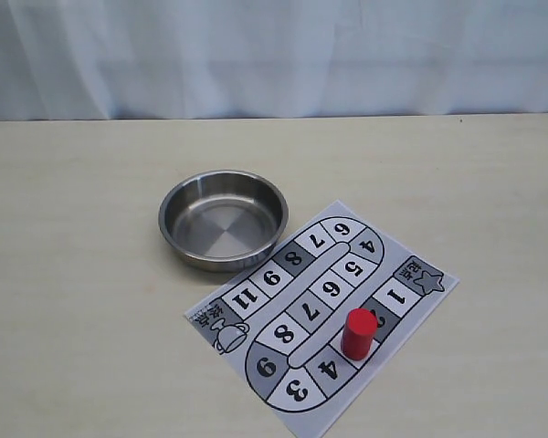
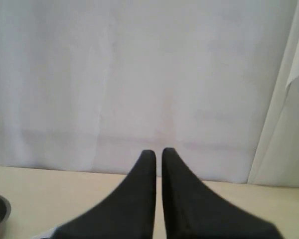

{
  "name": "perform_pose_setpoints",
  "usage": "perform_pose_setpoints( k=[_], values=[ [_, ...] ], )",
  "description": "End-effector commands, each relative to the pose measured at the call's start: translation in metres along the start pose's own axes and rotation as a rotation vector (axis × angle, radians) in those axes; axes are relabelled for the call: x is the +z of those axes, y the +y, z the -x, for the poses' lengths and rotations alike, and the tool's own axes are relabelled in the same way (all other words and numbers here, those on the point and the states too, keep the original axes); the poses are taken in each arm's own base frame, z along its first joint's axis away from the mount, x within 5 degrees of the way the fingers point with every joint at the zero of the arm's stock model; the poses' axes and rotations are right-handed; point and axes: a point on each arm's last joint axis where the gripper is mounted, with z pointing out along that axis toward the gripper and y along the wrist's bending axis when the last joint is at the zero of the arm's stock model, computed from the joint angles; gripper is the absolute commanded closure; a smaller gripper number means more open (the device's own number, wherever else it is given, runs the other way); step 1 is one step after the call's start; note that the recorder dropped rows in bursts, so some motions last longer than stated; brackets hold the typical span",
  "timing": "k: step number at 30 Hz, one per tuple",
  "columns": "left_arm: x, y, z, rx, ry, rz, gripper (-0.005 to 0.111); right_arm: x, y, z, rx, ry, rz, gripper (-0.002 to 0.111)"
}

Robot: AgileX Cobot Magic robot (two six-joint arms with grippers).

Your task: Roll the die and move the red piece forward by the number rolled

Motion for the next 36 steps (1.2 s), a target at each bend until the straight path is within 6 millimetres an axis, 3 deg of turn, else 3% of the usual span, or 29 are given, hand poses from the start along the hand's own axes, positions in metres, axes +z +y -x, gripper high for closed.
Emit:
perform_pose_setpoints(
  k=[1,4,5,12,20,36],
  values=[
    [0.0,0.0,0.003,-0.003,-0.023,-0.001,0.107,0.002,0.001,-0.017,-0.075,-0.088,-0.022,0.104],
    [0.0,0.0,0.003,0.014,-0.023,0.001,0.107,0.002,0.001,-0.022,-0.087,-0.106,-0.027,0.104],
    [0.0,0.0,0.003,0.014,-0.023,0.001,0.107,0.003,0.003,-0.03,-0.103,-0.013,-0.01,0.104],
    [0.0,0.0,0.003,0.014,-0.023,0.001,0.107,0.001,0.005,-0.046,-0.084,0.162,0.021,0.104],
    [0.0,0.0,0.003,0.014,-0.023,0.001,0.107,0.0,0.006,-0.052,0.06,0.227,0.022,0.104],
    [0.0,0.0,0.003,0.019,-0.023,0.002,0.107,0.0,0.006,-0.052,0.019,0.233,0.023,0.104]
  ],
)
